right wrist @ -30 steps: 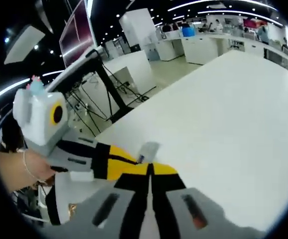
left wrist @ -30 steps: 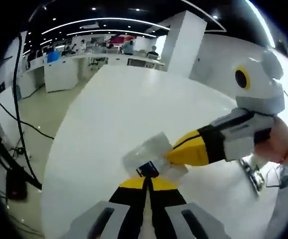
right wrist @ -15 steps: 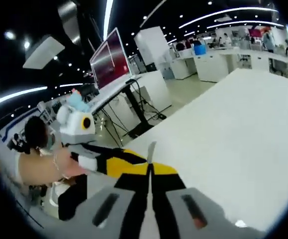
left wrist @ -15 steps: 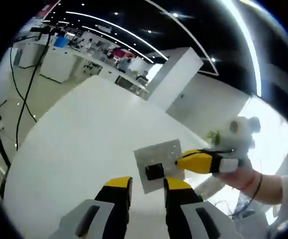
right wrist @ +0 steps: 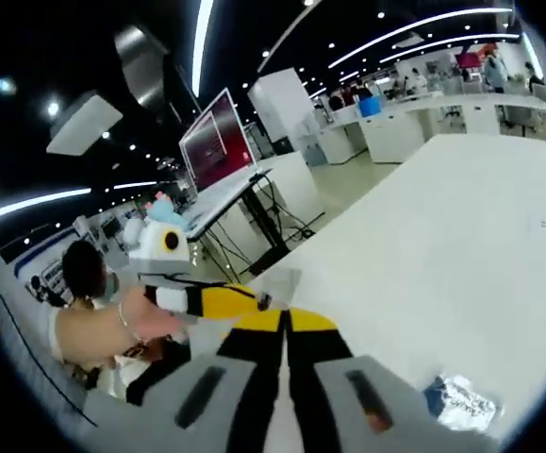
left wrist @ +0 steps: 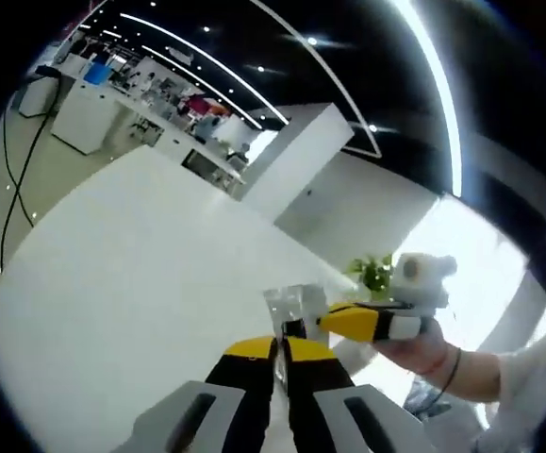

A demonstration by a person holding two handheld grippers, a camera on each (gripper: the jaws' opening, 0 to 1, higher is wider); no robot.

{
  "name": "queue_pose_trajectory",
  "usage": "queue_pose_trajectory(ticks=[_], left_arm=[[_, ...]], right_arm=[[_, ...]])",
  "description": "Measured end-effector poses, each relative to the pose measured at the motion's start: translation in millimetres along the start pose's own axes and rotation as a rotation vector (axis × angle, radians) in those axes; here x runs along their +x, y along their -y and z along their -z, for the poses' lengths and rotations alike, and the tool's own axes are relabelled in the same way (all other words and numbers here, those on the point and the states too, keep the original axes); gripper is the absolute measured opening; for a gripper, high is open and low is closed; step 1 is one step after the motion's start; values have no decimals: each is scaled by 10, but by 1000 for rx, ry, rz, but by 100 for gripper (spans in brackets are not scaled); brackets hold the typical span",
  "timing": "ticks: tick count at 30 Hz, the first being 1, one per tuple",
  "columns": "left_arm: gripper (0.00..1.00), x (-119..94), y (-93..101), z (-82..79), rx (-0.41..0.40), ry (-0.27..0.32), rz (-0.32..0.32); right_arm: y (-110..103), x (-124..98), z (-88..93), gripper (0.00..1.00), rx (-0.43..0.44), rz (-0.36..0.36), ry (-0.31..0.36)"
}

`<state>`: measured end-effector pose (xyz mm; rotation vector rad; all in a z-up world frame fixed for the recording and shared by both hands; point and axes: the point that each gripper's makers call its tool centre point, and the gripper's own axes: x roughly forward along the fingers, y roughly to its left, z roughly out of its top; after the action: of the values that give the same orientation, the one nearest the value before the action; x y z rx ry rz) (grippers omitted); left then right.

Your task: Arrange the skincare products in the storage area until every visible bottle or jar stands upright without overlapping.

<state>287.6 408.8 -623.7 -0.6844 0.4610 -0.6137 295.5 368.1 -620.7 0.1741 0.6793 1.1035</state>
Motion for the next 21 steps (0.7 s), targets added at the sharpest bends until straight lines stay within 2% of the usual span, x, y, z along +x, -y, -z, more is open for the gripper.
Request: queue_pose_trajectory(ticks=[2,5,6,8,13,17,21], left_arm=[[3,78,10,28,14,-14,-21],[2,188,53,77,94,-40,-44],[2,268,86,93,143,-50,-64],[2,321,98,117,172,-67,-90],[2,461,171,126,239,-83,-126],[2,561,197,154,361,-117,-182],[2,661,150,231,440,-198,-223]], right_arm=[[71,-36,43,1,7,32,-17],[215,-92,95,1,-49,118,-51],[257,-121,114,1,-66,145,-60],[287,-152,113,1,-51,154,-56],[416,-298,111,1,67,185,-36],[498,-354,126,1,104,211,-32],[567,-378,190,1,102,262,-53]])
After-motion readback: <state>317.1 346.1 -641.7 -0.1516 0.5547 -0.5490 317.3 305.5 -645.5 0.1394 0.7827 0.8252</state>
